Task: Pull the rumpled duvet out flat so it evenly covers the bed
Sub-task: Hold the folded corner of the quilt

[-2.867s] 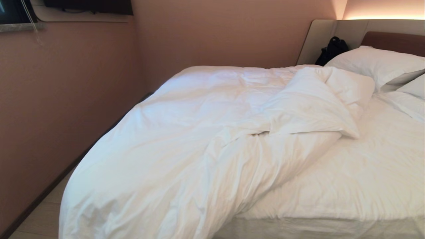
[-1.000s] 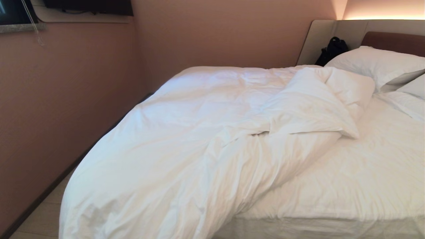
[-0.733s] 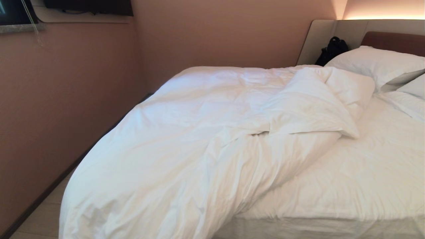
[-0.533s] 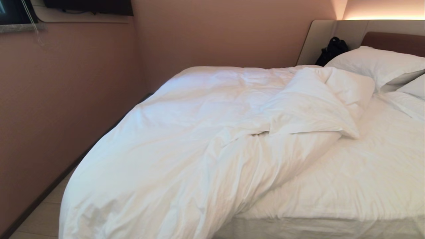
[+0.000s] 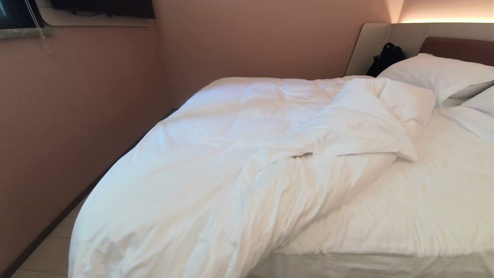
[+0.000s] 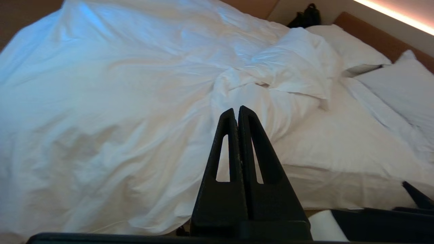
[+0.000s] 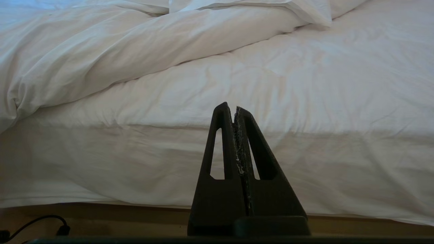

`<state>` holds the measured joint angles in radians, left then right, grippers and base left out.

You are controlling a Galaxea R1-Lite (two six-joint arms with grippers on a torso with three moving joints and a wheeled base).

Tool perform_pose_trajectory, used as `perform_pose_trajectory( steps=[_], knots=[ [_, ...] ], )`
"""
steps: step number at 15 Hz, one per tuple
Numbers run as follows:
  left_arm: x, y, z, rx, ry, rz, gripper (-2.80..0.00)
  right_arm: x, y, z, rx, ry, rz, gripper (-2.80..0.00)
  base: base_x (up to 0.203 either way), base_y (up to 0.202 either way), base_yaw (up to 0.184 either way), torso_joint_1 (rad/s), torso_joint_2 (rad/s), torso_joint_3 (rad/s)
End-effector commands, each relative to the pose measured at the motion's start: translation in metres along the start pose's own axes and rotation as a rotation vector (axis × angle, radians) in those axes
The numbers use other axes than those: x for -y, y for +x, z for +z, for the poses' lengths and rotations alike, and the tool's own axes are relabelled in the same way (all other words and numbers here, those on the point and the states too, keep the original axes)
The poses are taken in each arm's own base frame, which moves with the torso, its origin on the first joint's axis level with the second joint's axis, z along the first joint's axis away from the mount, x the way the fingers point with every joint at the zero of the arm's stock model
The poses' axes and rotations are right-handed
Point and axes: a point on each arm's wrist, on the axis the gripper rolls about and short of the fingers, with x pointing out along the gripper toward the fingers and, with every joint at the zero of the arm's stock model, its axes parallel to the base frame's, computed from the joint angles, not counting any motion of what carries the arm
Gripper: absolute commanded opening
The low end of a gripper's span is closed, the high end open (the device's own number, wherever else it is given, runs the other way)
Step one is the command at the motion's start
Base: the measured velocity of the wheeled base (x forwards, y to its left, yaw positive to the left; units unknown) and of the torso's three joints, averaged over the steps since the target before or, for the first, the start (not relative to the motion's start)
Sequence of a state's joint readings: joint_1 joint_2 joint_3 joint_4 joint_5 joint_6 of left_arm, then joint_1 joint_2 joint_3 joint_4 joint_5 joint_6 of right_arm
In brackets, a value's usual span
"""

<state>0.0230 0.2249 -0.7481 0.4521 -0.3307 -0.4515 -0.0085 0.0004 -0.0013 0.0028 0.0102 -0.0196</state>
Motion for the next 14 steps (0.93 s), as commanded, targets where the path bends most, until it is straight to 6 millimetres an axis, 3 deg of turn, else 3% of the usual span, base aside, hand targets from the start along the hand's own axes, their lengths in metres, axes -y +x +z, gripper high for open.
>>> perform_pose_trajectory(
  steps=[1,8,14],
  knots=[
    [-0.007,0.002,-0.01,0.002,0.019,0.071,-2.8,0.0,0.0,0.0,0.0,0.0,0.0,-2.8,0.0,0.0,0.0,0.0,0.0,0.0],
    [-0.039,0.032,-0.03,0.224,0.403,0.427,-2.8,0.0,0.0,0.0,0.001,0.0,0.0,-2.8,0.0,0.0,0.0,0.0,0.0,0.0],
    [-0.043,0.033,-0.032,0.244,0.443,0.519,-2.8,0.0,0.0,0.0,-0.001,0.0,0.001,-2.8,0.0,0.0,0.0,0.0,0.0,0.0]
  ],
)
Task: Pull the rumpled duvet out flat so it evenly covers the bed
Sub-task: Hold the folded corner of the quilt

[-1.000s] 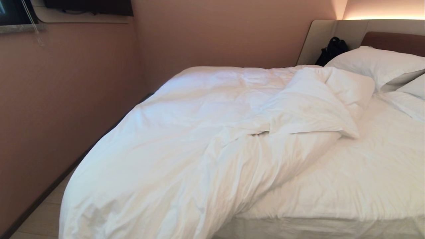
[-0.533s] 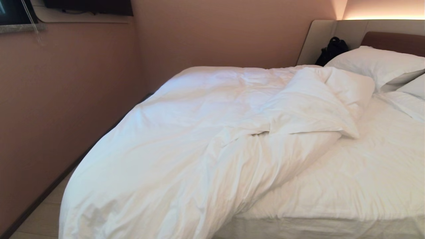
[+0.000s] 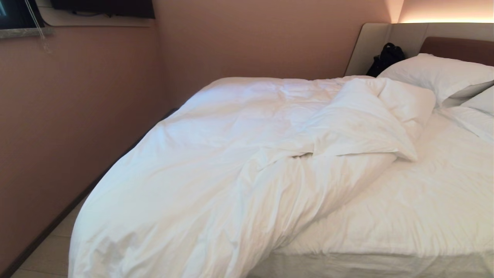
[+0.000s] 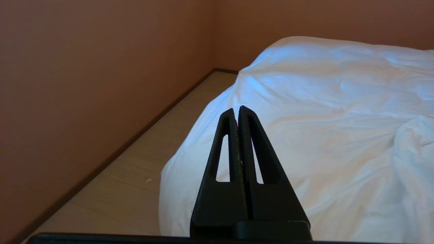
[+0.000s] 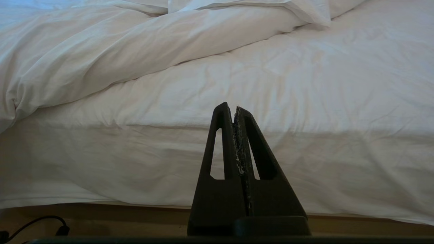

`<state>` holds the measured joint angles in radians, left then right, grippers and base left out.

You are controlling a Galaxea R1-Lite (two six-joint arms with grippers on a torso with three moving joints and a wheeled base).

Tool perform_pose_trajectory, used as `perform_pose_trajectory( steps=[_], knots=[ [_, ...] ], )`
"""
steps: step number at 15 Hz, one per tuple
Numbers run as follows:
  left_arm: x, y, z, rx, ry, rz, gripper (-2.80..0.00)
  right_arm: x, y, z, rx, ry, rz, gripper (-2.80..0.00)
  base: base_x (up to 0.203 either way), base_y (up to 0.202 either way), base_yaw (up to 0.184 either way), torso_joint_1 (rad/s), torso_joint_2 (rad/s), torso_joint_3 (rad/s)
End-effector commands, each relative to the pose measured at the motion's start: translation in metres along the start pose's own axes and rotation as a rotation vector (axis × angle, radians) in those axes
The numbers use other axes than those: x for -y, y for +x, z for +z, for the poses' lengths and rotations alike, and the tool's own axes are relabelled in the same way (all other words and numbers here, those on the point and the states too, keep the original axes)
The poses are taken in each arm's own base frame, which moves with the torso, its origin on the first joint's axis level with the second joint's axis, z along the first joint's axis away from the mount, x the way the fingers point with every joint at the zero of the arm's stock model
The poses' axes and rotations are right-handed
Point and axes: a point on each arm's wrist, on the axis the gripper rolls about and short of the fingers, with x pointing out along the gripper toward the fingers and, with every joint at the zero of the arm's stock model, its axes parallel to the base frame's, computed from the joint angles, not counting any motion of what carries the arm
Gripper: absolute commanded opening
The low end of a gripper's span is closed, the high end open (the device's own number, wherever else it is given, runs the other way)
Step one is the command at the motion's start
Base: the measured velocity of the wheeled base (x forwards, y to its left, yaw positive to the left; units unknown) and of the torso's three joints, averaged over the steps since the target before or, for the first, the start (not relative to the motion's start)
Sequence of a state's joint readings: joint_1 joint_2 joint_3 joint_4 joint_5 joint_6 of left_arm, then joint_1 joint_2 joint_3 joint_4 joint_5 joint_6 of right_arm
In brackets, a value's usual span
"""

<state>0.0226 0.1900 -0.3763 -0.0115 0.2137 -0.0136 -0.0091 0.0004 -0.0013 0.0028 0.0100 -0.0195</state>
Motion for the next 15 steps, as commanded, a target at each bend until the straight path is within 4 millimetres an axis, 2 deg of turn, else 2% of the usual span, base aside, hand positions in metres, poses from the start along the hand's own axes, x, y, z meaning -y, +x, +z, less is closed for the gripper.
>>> perform_pose_trajectory(
  steps=[1,6,11,15],
  knots=[
    [0.0,0.002,-0.005,-0.019,0.045,0.027,-2.8,0.0,0.0,0.0,-0.001,0.0,0.002,-2.8,0.0,0.0,0.0,0.0,0.0,0.0],
    [0.0,0.007,0.0,0.013,0.081,0.056,-2.8,0.0,0.0,0.0,0.0,0.0,0.001,-2.8,0.0,0.0,0.0,0.0,0.0,0.0],
    [0.0,0.01,-0.033,-0.037,0.103,0.075,-2.8,0.0,0.0,0.0,-0.001,0.0,0.002,-2.8,0.0,0.0,0.0,0.0,0.0,0.0],
    [0.0,0.009,-0.038,-0.047,0.117,0.06,-2.8,0.0,0.0,0.0,-0.001,0.0,0.001,-2.8,0.0,0.0,0.0,0.0,0.0,0.0]
  ],
)
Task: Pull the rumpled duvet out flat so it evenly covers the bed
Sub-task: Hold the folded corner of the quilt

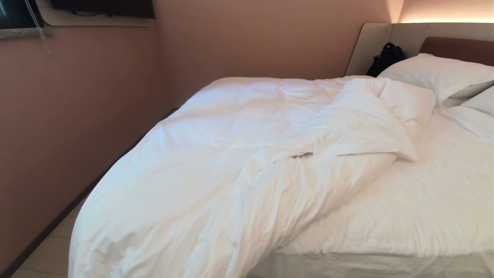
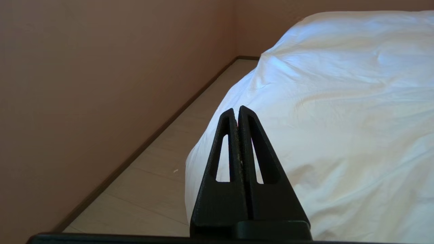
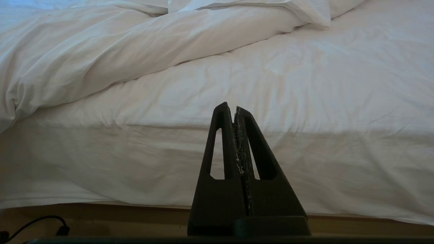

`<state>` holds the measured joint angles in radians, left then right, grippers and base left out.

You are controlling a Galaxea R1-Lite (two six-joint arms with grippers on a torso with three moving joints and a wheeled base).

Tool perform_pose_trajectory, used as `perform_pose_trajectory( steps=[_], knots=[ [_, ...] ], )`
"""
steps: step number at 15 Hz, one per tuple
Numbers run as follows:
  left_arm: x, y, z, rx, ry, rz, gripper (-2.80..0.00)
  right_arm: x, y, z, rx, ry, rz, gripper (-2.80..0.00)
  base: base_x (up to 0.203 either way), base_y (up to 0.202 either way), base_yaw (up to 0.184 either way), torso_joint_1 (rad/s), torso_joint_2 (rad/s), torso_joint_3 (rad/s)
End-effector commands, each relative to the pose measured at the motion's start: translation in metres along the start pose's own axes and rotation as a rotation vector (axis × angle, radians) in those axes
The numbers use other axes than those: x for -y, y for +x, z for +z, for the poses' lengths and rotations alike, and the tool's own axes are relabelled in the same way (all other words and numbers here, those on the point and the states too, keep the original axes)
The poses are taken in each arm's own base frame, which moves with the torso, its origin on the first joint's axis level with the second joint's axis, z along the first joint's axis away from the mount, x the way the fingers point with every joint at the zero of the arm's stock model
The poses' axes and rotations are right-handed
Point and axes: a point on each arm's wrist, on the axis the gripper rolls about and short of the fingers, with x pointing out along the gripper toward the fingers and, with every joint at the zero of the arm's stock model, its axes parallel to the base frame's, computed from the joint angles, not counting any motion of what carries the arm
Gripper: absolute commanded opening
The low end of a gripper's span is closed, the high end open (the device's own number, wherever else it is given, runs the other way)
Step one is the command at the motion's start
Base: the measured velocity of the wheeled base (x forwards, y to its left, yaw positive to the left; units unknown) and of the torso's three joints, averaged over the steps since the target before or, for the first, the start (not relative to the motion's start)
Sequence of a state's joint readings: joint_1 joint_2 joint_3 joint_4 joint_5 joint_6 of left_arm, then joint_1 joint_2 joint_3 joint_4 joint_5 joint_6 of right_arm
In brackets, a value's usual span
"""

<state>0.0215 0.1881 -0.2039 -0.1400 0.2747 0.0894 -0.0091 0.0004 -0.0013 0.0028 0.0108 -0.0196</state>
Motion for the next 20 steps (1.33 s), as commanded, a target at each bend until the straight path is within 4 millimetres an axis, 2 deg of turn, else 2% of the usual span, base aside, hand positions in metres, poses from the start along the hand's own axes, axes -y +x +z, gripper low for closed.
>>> perform_pose_trajectory(
  steps=[1,3,8,14,15,17,20],
  knots=[
    [0.001,0.0,-0.007,-0.012,0.005,0.002,-2.8,0.0,0.0,0.0,-0.001,0.0,0.001,-2.8,0.0,0.0,0.0,0.0,0.0,0.0],
    [0.001,-0.003,-0.019,-0.015,0.005,-0.003,-2.8,0.0,0.0,0.0,-0.001,0.0,0.0,-2.8,0.0,0.0,0.0,0.0,0.0,0.0],
    [-0.001,-0.018,-0.036,0.009,-0.006,-0.039,-2.8,0.0,0.0,0.0,0.0,0.0,0.0,-2.8,0.0,0.0,0.0,0.0,0.0,0.0],
    [0.0,-0.02,-0.033,0.042,-0.01,-0.147,-2.8,0.0,0.0,0.0,0.0,0.0,0.0,-2.8,0.0,0.0,0.0,0.0,0.0,0.0],
    [0.002,-0.02,-0.033,0.046,-0.005,-0.206,-2.8,0.0,0.0,0.0,0.0,0.0,0.0,-2.8,0.0,0.0,0.0,0.0,0.0,0.0],
    [0.004,-0.02,-0.036,0.036,0.002,-0.283,-2.8,0.0,0.0,0.0,0.0,0.0,0.0,-2.8,0.0,0.0,0.0,0.0,0.0,0.0],
    [0.006,-0.018,-0.045,-0.007,0.01,-0.311,-2.8,0.0,0.0,0.0,-0.001,0.0,0.001,-2.8,0.0,0.0,0.0,0.0,0.0,0.0]
  ],
)
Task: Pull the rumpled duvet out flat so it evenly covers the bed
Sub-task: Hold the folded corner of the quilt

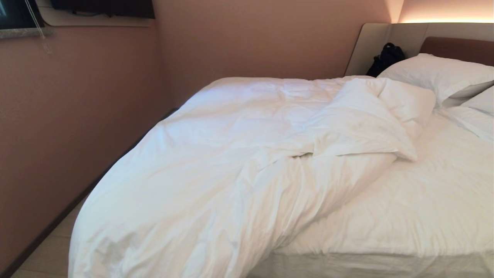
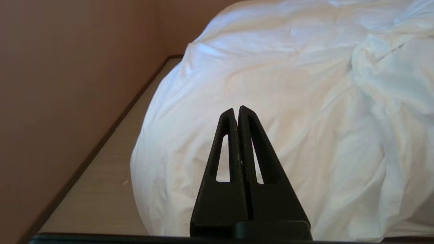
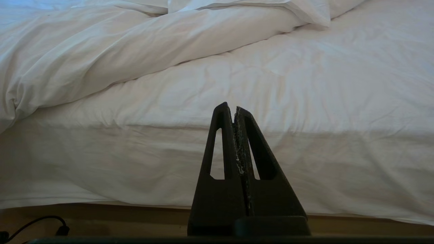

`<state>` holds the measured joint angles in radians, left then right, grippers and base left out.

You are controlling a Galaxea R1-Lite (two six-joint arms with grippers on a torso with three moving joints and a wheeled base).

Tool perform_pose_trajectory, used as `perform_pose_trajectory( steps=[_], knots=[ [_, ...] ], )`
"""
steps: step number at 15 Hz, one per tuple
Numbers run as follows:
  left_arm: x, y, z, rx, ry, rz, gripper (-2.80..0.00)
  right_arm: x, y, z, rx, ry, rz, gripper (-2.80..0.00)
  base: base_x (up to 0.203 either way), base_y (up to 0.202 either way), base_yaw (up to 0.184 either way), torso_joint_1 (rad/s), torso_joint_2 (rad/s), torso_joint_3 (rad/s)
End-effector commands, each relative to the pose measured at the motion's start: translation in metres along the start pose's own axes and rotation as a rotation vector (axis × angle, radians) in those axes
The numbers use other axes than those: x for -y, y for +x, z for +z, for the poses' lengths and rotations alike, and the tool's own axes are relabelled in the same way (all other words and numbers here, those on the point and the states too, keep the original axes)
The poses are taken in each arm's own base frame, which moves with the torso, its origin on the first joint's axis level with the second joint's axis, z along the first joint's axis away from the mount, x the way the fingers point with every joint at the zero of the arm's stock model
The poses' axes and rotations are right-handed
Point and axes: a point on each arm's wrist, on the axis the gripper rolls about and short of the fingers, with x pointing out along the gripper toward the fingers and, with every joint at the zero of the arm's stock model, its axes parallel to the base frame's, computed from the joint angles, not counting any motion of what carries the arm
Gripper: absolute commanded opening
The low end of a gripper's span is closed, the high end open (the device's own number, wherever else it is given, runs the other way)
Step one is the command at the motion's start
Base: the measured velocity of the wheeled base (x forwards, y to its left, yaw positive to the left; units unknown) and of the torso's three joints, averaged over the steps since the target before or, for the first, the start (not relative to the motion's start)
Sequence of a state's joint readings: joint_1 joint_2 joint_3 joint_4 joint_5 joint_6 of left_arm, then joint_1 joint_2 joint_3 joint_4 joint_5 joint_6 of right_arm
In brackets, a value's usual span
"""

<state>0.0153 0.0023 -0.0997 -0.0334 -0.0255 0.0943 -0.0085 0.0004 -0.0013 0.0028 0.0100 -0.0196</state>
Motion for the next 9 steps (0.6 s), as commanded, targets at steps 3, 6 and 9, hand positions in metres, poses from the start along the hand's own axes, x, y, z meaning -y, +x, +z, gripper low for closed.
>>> perform_pose_trajectory(
  steps=[3,6,9],
  knots=[
    [0.002,0.004,-0.021,-0.073,0.023,-0.023,-2.8,0.0,0.0,0.0,0.002,0.0,0.001,-2.8,0.0,0.0,0.0,0.0,0.0,0.0],
    [0.003,0.005,-0.031,-0.129,0.025,-0.028,-2.8,0.0,0.0,0.0,0.0,0.0,0.0,-2.8,0.0,0.0,0.0,0.0,0.0,0.0],
    [0.003,0.005,-0.032,-0.141,0.023,-0.032,-2.8,0.0,0.0,0.0,-0.001,0.0,0.002,-2.8,0.0,0.0,0.0,0.0,0.0,0.0]
  ],
)
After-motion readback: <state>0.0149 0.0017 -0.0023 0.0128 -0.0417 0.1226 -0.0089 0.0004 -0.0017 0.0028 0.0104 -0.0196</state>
